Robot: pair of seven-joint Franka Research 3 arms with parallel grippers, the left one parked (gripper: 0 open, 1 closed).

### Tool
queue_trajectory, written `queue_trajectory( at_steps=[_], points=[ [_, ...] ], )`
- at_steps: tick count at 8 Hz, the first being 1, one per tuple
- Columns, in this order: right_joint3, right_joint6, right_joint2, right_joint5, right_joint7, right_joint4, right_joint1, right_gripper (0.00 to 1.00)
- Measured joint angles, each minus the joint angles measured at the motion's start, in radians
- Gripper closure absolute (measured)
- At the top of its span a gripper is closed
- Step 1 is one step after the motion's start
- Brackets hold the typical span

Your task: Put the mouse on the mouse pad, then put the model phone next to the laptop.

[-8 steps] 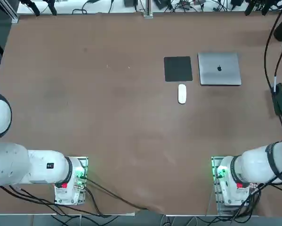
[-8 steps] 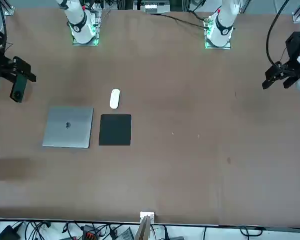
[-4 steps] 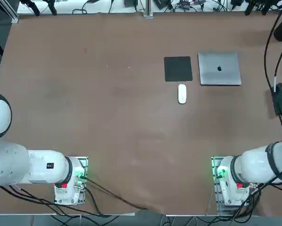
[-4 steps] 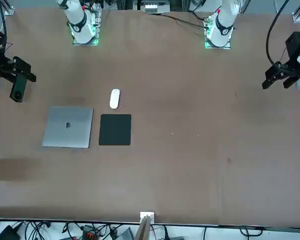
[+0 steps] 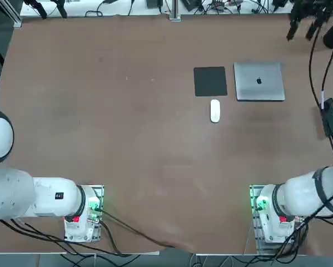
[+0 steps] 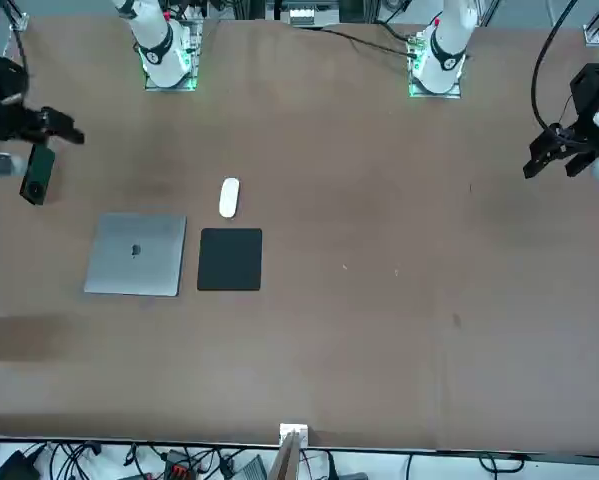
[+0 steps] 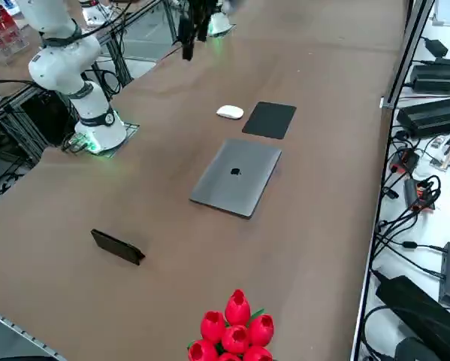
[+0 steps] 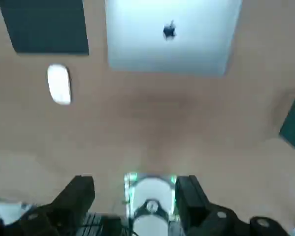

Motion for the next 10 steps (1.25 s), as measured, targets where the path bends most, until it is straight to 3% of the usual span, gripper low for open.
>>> queue_trajectory(
  at_steps=[2, 3, 7, 10],
  points=[
    [0.004, -0.028, 0.106, 0.052, 0.001, -0.036, 0.054, 0.00],
    [0.005, 0.030, 0.146, 0.073, 0.027, -0.078, 0.097, 0.00],
    [0.013, 0.581, 0.180, 0.150, 0.336, -0.367, 0.318, 0.00],
    [0.014, 0.938, 0.181, 0.182, 0.425, -0.578, 0.433, 0.00]
  ],
)
